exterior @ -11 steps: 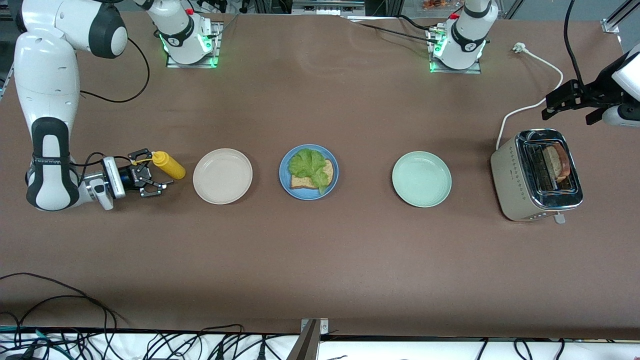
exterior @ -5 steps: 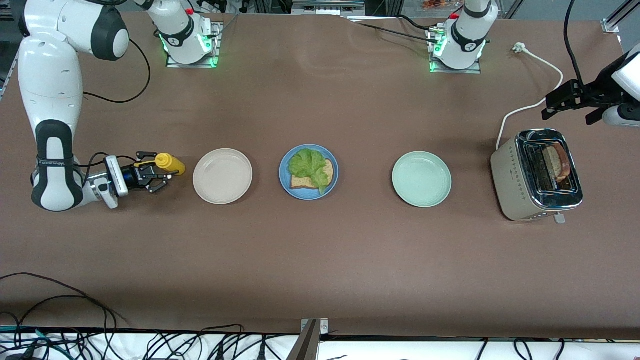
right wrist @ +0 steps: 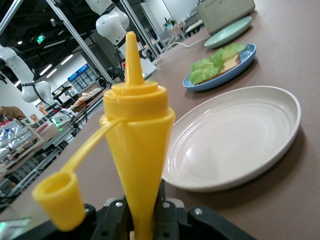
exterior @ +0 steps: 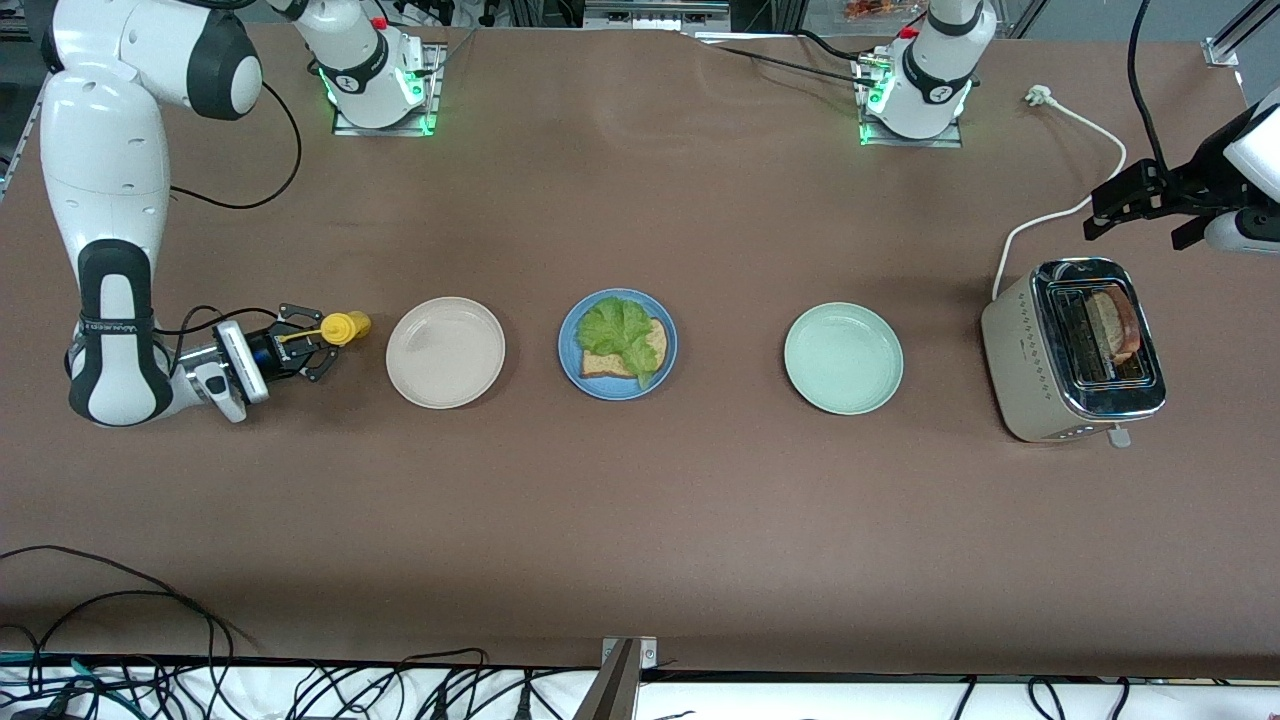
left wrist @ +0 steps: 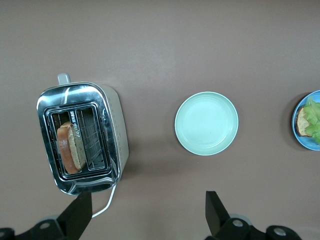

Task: Make sandwich in blue plate with both arms
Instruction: 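Lift the mustard bottle over the blue plate with the right gripper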

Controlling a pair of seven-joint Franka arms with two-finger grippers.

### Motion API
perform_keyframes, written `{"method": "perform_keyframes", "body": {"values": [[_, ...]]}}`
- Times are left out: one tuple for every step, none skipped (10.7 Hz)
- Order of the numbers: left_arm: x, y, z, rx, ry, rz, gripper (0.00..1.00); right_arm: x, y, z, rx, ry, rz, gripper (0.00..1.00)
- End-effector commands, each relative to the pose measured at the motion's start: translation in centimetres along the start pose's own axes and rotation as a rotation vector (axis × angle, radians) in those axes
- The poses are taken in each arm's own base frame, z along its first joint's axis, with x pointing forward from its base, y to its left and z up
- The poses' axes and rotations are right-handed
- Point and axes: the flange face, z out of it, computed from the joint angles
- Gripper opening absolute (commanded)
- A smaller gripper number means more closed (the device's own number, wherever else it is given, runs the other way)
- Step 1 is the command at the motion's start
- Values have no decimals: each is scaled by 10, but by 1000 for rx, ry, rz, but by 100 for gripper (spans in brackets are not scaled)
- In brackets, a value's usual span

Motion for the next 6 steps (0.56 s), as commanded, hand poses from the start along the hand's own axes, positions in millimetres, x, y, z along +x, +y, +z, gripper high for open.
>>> {"method": "perform_keyframes", "body": {"values": [[-2, 0, -2, -8, -4, 13, 100, 80, -20, -18, -40, -185, 221, 15], [-2, 0, -2, -8, -4, 13, 100, 112, -23, -20, -88, -262, 278, 15], [-2, 0, -3, -8, -2, 13, 100, 145, -26, -15, -139, -343, 347, 15], [-2, 0, -3, -8, -2, 13, 100, 180, -29, -4, -174, -433, 386, 15], [-2, -2, -4, -8, -1, 10, 100, 205, -28, 14, -185, -486, 423, 15], [-2, -2, -4, -8, -1, 10, 100, 223, -25, 32, -200, -532, 485, 15]]}}
